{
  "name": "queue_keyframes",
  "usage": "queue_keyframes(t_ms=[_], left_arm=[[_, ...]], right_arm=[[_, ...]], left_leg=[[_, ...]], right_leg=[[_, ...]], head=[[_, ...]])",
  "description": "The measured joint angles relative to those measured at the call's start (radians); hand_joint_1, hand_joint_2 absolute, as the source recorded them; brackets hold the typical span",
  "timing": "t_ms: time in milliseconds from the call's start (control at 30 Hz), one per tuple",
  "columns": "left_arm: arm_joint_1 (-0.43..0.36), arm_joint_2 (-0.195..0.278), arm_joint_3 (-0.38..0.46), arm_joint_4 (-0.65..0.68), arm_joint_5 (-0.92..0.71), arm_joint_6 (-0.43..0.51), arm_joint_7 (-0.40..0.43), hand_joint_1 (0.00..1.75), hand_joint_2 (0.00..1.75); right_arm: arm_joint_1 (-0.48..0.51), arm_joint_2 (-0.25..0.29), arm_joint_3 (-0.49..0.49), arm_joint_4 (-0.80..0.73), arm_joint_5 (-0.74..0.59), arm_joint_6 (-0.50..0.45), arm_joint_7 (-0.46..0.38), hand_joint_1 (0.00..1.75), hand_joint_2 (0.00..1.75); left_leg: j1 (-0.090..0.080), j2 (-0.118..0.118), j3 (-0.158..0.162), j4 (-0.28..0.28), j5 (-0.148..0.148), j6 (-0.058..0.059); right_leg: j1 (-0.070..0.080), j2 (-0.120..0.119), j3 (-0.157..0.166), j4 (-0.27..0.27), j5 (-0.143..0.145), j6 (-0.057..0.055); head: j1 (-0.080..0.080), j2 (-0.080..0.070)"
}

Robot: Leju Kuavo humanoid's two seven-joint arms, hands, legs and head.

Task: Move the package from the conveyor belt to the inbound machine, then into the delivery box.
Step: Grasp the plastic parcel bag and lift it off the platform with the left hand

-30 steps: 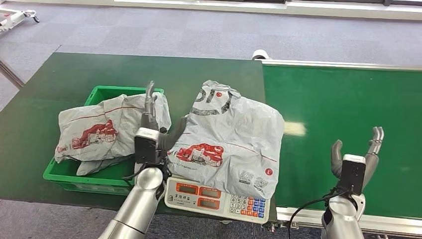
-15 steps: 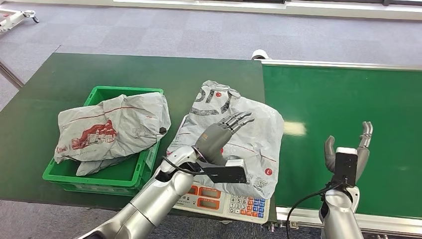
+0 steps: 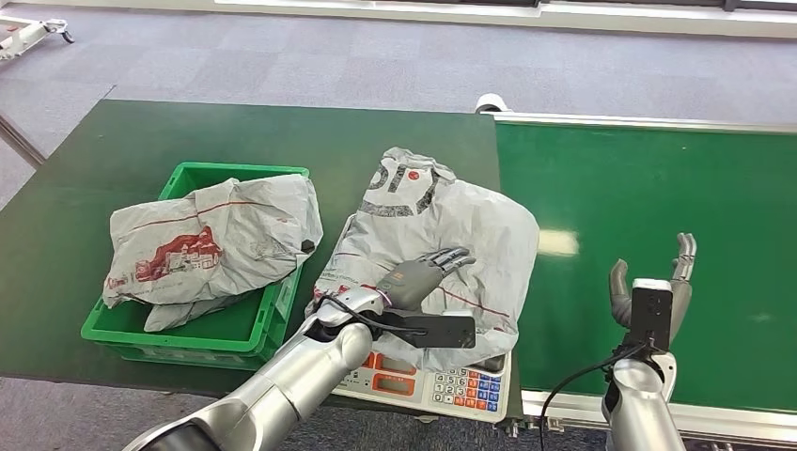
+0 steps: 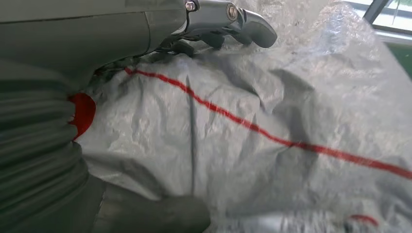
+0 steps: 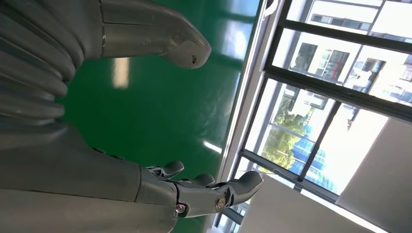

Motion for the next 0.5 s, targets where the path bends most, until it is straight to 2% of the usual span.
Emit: queue_keyframes(t_ms=[167, 500], left_arm=[[-0.006, -0.001, 0.000, 0.014, -0.001, 0.012, -0.007, 1.75, 1.75], [0.005, 0.000, 0.000, -0.026, 0.033, 0.087, -0.143, 1.75, 1.75]], right_arm=[[0.001, 0.000, -0.012, 0.001, -0.003, 0.004, 0.000, 0.00, 1.75], [0.008, 0.000, -0.021, 0.001, -0.001, 0.004, -0.001, 0.00, 1.75]], left_leg=[[0.000, 0.000, 0.000, 0.000, 0.000, 0.000], [0.000, 0.000, 0.000, 0.000, 0.000, 0.000]], right_leg=[[0.000, 0.000, 0.000, 0.000, 0.000, 0.000], [0.000, 0.000, 0.000, 0.000, 0.000, 0.000]], head=[[0.000, 0.000], [0.000, 0.000]])
